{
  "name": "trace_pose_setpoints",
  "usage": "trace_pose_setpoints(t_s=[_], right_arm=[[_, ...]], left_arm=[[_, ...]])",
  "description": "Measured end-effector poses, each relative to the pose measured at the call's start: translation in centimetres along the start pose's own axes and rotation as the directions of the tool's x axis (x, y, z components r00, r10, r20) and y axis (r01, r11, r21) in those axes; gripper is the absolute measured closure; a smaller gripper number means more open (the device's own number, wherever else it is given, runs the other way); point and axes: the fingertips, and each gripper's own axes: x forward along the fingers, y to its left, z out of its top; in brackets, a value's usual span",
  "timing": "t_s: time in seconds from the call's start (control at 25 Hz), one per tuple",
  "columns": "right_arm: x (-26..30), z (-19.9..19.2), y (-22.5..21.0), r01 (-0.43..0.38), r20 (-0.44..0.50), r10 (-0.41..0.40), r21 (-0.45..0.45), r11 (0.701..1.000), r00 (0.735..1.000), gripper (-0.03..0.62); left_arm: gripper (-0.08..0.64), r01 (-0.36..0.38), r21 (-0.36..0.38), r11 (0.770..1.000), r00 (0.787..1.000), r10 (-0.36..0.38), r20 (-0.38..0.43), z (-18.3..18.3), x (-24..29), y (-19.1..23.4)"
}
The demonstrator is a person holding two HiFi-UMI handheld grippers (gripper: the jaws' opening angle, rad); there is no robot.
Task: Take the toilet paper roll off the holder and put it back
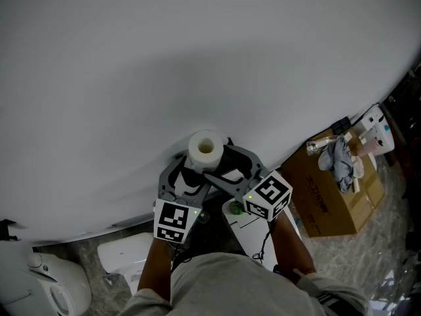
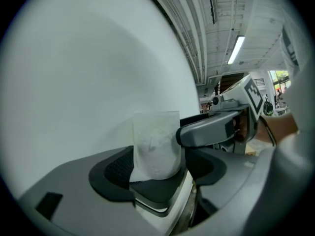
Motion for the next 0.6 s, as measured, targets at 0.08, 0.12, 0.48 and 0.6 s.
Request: trace_pose_setpoints(t_s=[0.08,0.12,0.48,0.6], right_arm=[[-0.5,0.1,0.2,0.003,0.002,-0.003,-0.001,1.000,1.000,0.270],[-0.7,0.1,0.3,0.005,0.005,-0.005,0.000,1.000,1.000,0.270],[-3.5,-0.8,0.9,0.045,0.036,-0.045,0.021,0.999,0.998,0.270],[-4.1,-0.7,1.4,0.059,0.058,-0.061,0.030,0.998,0.996,0.270]], left_arm=[[0.240,-0.006,-0.005,1.000,1.000,0.006,-0.001,0.0,-0.4,-0.1],[0.239,-0.011,-0.011,1.000,1.000,0.011,-0.002,-0.1,-0.6,-0.2],[0.241,-0.147,-0.102,0.984,0.989,0.149,0.018,-1.3,-3.3,0.0],[0.314,-0.186,-0.098,0.978,0.982,0.189,0.017,-1.7,-4.5,-0.3]])
